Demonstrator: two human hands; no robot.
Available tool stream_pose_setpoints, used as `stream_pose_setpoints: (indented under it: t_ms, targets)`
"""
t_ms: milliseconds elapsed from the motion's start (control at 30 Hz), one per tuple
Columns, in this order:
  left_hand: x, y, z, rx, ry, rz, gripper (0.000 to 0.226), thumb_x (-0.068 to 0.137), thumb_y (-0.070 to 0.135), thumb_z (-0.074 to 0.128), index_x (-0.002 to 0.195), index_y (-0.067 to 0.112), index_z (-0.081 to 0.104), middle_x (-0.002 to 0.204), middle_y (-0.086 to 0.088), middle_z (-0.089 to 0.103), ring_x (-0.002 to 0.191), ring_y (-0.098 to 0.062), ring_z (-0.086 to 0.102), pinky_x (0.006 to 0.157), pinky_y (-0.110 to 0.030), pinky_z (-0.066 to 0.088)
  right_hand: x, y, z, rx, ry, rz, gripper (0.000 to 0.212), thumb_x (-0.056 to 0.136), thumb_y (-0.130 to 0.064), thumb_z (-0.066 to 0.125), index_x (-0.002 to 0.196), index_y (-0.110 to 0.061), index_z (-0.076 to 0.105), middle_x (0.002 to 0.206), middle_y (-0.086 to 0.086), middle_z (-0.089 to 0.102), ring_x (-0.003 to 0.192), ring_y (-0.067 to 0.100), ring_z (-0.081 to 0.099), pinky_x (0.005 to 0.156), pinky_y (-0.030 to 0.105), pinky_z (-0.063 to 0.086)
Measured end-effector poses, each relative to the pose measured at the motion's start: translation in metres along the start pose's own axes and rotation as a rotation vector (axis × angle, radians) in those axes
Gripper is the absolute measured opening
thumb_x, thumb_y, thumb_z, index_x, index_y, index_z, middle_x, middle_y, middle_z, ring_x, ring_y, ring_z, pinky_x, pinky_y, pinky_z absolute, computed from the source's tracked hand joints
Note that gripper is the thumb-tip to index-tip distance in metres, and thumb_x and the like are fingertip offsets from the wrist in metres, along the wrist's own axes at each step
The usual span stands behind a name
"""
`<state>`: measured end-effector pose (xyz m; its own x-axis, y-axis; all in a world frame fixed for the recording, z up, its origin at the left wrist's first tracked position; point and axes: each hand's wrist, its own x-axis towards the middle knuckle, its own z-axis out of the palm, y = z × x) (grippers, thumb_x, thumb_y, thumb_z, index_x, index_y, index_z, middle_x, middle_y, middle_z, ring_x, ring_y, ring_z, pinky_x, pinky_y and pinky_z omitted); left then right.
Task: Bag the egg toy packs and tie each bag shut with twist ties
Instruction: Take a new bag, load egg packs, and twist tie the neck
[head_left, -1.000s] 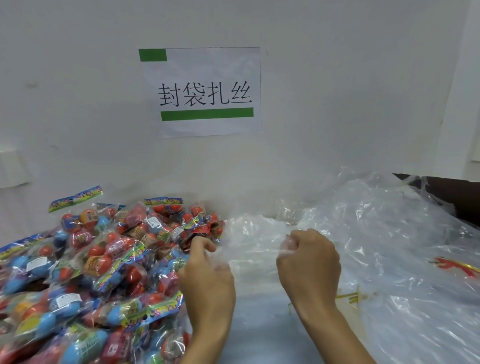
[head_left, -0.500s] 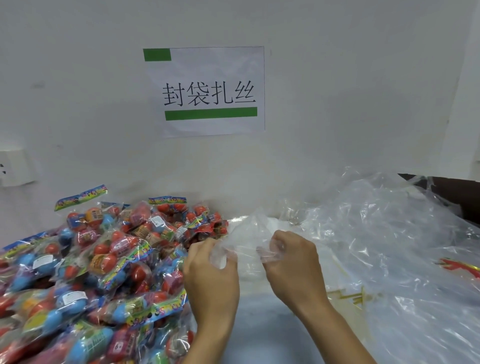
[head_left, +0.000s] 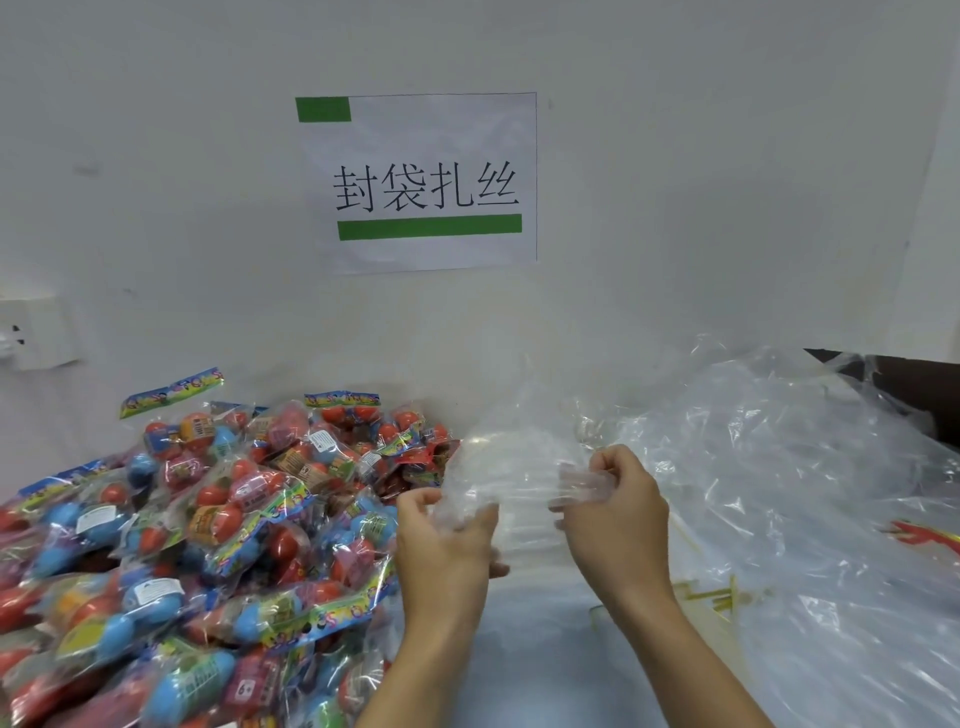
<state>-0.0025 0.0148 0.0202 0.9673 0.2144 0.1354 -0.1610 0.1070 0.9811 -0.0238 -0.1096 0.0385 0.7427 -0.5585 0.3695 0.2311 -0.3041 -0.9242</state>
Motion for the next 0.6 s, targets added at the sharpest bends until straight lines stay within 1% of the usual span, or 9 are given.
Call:
stream_pose_setpoints:
  t_ms: [67,100,167,200,267,333,400,500,600]
  targets:
    - [0.0,-0.004,0.0,0.074,-0.039,0.016,0.037,0.082,-0.002,0.071,0.099,0.021,0.048,0.074,-0.007,0.06,0.046,-0.008,0.058,0.048,-0.03,0.056,-0.002,-0.002,0.001,0.011,-0.03,-0.047,0.032,0.074,0.011,0.057,0.068,-0.015,0.039,0.066,0.001,0.042,0.062,0.023,0.043,0.063,0.052,0.053]
    - [0.0,-0.005,0.0,0.132,-0.036,0.047,0.038,0.081,-0.005,0.069,0.098,0.022,0.049,0.072,-0.005,0.059,0.045,-0.005,0.056,0.048,-0.031,0.056,-0.002,-0.002,0.001,0.018,-0.022,-0.072,0.036,0.074,0.011,0.057,0.066,-0.017,0.036,0.064,-0.002,0.037,0.062,0.02,0.036,0.058,0.047,0.049]
    - [0.001,-0.006,-0.002,0.249,0.018,0.131,0.042,0.081,-0.006,0.069,0.092,0.028,0.047,0.073,-0.001,0.059,0.05,-0.007,0.059,0.051,-0.038,0.057,0.0,-0.001,0.0,0.041,0.043,-0.095,0.042,0.075,0.012,0.056,0.063,-0.019,0.03,0.061,-0.007,0.029,0.06,0.018,0.03,0.049,0.035,0.031]
    - [0.001,-0.007,-0.003,0.294,0.056,0.172,0.041,0.081,-0.003,0.071,0.09,0.028,0.046,0.074,-0.001,0.059,0.056,-0.014,0.061,0.052,-0.04,0.056,0.001,0.0,-0.001,0.073,0.088,-0.09,0.045,0.077,0.013,0.056,0.063,-0.02,0.028,0.06,-0.009,0.026,0.059,0.019,0.031,0.052,0.031,0.028]
    - [0.001,-0.006,-0.004,0.322,0.089,0.222,0.039,0.082,0.005,0.075,0.089,0.029,0.045,0.077,-0.003,0.06,0.065,-0.023,0.061,0.051,-0.034,0.047,0.005,0.002,-0.003,0.144,0.173,-0.063,0.047,0.084,0.009,0.057,0.062,-0.019,0.027,0.058,-0.011,0.026,0.056,0.023,0.035,0.057,0.03,0.028]
    - [-0.001,-0.004,-0.002,0.313,0.05,0.217,0.038,0.081,0.015,0.08,0.092,0.03,0.047,0.081,-0.001,0.061,0.071,-0.018,0.059,0.051,-0.022,0.04,0.009,0.005,-0.005,0.168,0.244,-0.034,0.042,0.085,0.006,0.054,0.063,-0.019,0.029,0.057,-0.011,0.028,0.053,0.014,0.031,0.056,0.029,0.029]
    - [-0.003,-0.002,0.0,0.288,-0.034,0.18,0.043,0.078,0.026,0.084,0.1,0.03,0.047,0.088,0.004,0.06,0.075,-0.01,0.059,0.053,-0.015,0.041,0.014,0.008,-0.01,0.12,0.338,-0.02,0.031,0.082,0.003,0.051,0.065,-0.016,0.033,0.06,-0.007,0.031,0.056,0.015,0.028,0.052,0.03,0.027]
    - [-0.008,0.001,0.002,0.229,-0.175,0.144,0.049,0.076,0.037,0.083,0.106,0.035,0.046,0.097,0.005,0.059,0.079,-0.009,0.06,0.057,-0.012,0.047,0.026,0.012,-0.024,0.132,0.498,0.064,0.016,0.083,-0.001,0.055,0.081,-0.014,0.046,0.069,-0.003,0.044,0.063,0.022,0.041,0.056,0.033,0.036]
    - [-0.012,-0.001,0.007,0.249,-0.253,0.178,0.045,0.078,0.033,0.082,0.106,0.036,0.046,0.098,0.005,0.059,0.075,-0.007,0.06,0.063,-0.016,0.049,0.035,0.015,-0.036,0.23,0.621,0.145,0.027,0.086,-0.01,0.065,0.101,-0.019,0.044,0.089,0.001,0.053,0.078,0.027,0.054,0.068,0.034,0.045]
